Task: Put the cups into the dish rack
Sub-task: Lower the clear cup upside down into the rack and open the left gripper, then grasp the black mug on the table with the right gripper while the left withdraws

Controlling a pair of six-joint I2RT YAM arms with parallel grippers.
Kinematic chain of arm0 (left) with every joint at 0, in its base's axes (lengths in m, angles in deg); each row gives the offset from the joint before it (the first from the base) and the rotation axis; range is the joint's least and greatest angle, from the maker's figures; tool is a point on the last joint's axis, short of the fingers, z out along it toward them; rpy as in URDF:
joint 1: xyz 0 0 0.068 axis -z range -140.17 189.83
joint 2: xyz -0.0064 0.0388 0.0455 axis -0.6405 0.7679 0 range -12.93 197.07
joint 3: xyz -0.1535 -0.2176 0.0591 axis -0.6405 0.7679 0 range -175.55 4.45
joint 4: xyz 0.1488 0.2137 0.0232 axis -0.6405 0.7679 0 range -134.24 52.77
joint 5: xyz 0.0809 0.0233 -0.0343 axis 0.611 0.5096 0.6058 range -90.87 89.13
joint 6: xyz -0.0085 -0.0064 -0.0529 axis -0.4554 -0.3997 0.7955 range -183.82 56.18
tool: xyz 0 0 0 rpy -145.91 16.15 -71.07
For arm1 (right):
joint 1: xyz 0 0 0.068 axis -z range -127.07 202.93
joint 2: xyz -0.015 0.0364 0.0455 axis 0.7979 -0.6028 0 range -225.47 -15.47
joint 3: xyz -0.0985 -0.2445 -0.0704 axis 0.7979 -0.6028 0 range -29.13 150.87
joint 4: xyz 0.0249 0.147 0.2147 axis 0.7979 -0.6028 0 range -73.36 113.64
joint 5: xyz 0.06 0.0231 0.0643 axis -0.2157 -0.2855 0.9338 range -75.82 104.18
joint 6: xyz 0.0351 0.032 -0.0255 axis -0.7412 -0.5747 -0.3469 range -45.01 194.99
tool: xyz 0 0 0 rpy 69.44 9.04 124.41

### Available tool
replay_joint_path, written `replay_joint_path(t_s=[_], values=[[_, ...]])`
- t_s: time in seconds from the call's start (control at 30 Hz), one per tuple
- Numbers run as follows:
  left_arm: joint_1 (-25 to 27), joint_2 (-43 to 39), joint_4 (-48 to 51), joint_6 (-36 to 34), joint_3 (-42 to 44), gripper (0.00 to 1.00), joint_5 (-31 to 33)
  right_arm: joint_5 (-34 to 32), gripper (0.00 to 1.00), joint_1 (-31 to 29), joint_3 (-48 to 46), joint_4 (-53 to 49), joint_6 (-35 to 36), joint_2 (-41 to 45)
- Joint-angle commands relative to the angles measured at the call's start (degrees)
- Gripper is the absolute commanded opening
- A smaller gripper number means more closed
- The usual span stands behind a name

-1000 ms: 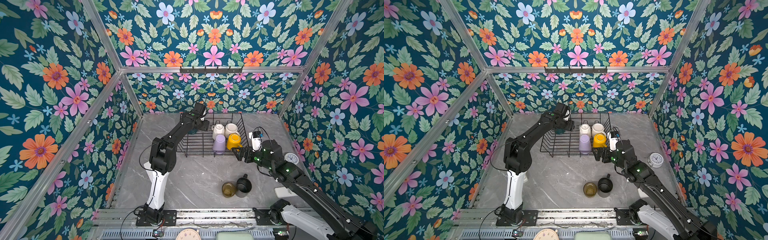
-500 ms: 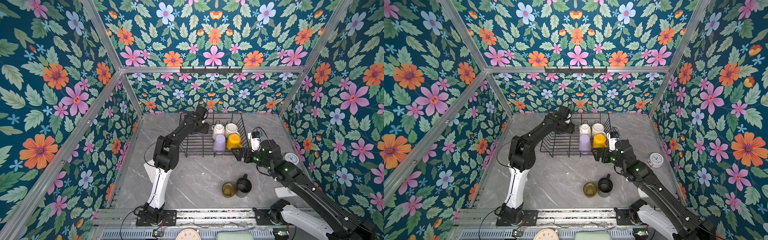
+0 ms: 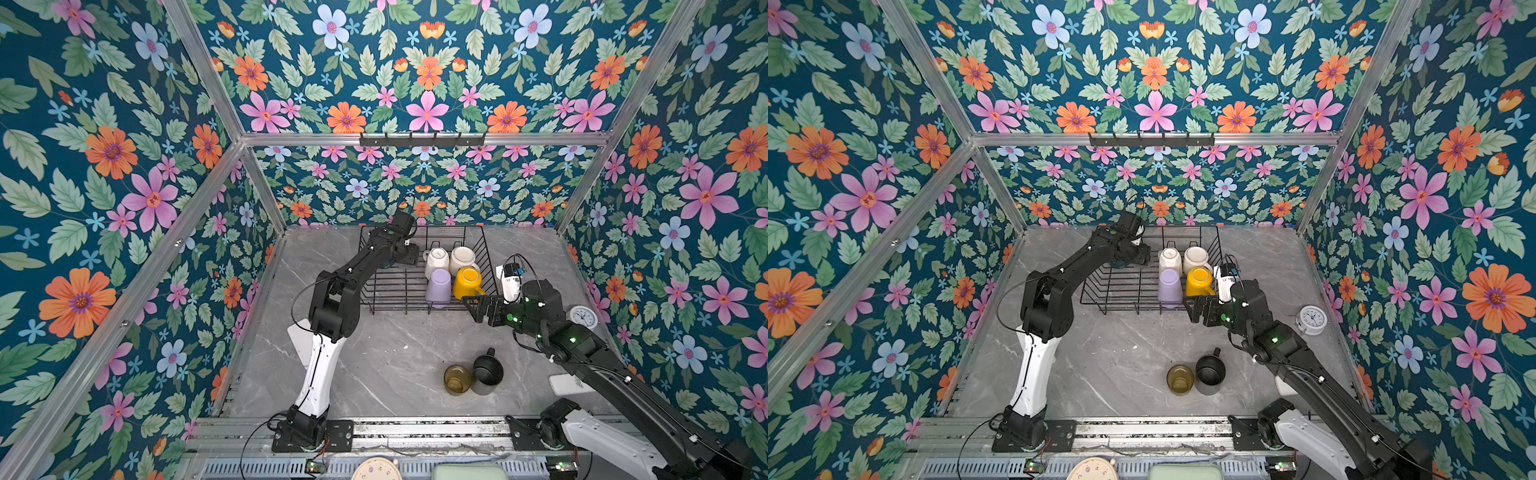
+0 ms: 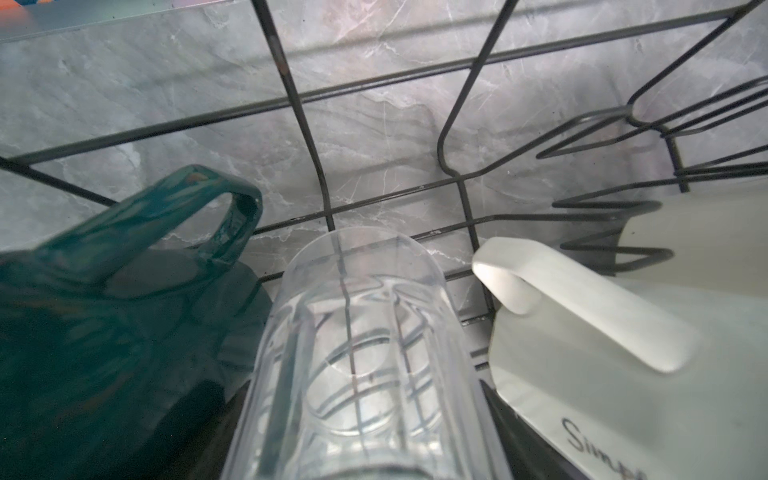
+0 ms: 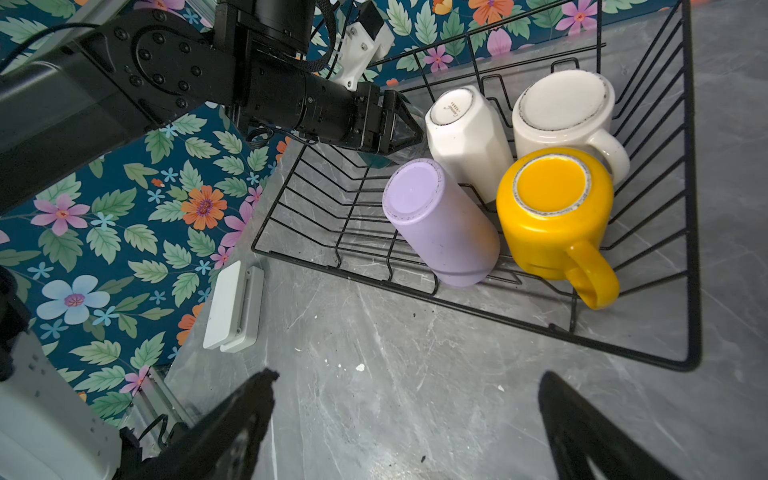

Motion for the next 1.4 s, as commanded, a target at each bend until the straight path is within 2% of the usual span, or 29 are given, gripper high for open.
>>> replay_joint_path(t_s=[0.0, 0.23, 0.67, 0.9, 1.13, 1.37], values=[[0.0, 0.1, 0.7, -0.2, 0.2, 0.75, 0.1, 0.2, 0.99, 0.0, 0.0, 1.3, -0.4, 0.0], [0.1, -0.2, 0.5, 0.0, -0.6, 0.84, 0.6, 0.2, 0.99, 0.0, 0.6, 1.1, -0.1, -0.4], [0.0, -3.2, -1.5, 0.6, 1.3, 0.90, -0.6, -1.4, 0.99, 0.0, 1.9, -1.5, 1.2, -1.1], [0.1, -11.7, -9.1, 2.3, 10.2, 0.92, -1.3, -6.0, 0.95, 0.0, 4.6, -11.7, 3.5, -1.0], [0.0, -26.0, -25.4, 5.3, 27.0, 0.93, 1.3, -8.2, 0.80, -0.8, 7.0, -25.5, 2.6, -1.2], [0.0, -37.2, -36.3, 7.3, 39.2, 0.93, 2.0, -13.3, 0.67, -6.8, 7.1, -35.9, -3.0, -1.5]])
